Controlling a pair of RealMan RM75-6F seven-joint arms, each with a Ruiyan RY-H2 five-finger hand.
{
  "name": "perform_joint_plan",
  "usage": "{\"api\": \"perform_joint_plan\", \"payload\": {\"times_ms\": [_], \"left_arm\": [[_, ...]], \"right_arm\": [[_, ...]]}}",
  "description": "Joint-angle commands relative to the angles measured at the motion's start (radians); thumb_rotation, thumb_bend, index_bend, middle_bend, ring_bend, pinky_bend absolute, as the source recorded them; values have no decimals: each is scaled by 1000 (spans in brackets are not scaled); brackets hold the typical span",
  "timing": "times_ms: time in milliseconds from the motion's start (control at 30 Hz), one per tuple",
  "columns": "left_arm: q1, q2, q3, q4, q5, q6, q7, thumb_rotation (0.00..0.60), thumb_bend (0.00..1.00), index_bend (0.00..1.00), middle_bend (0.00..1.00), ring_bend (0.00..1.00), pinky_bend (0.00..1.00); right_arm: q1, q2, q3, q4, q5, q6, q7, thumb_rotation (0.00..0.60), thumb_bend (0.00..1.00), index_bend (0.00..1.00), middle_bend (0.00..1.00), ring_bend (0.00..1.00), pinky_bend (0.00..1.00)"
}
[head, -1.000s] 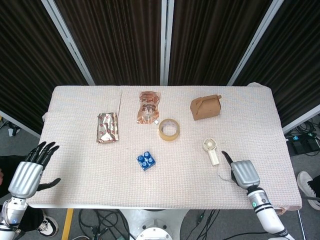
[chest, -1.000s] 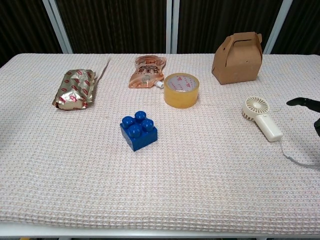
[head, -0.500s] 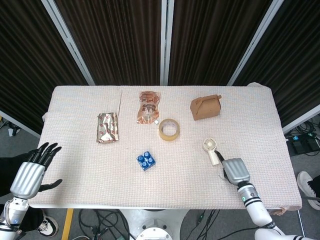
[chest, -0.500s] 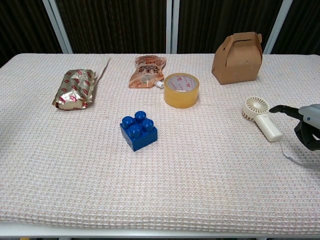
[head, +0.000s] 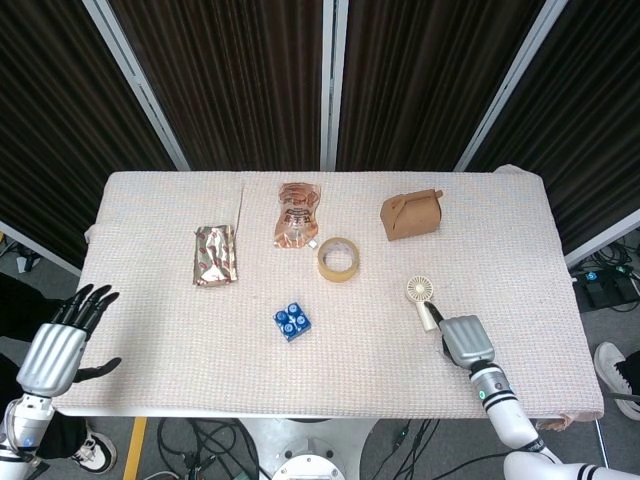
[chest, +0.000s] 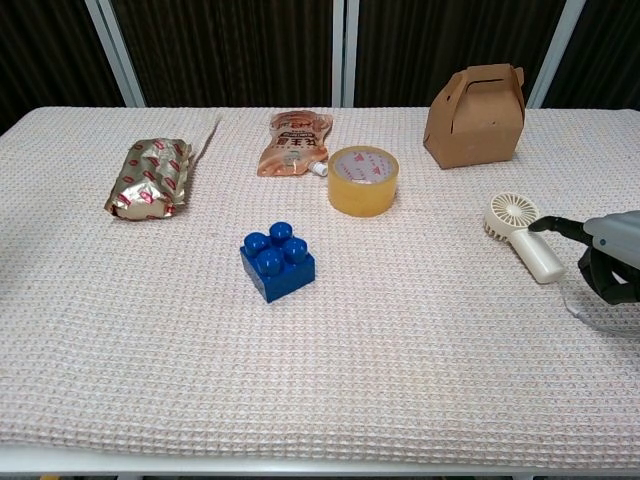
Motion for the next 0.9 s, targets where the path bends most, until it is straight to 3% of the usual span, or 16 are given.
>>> {"api": "perform_joint_plan", "payload": {"times_ms": [33,633,900], "left_arm": [[0,-1,0,3,-1,-1,-2,600,0,101,66,0,165],[-2,2,-1,9,-3,2,-13,600,0,100,66,0,164],[0,10,-3,-2,3,11,-8,600,0,101,66,0,165]], "right_arm": [[6,-4,-3,1,11,0,-6,600,1000,0,954,855,783],[28,-16,-29,13,72,-37,30,600,1000,0,954,855,783],[10,35,-9,-44,-16,61,86,600,1000,0,954,855,783]]}}
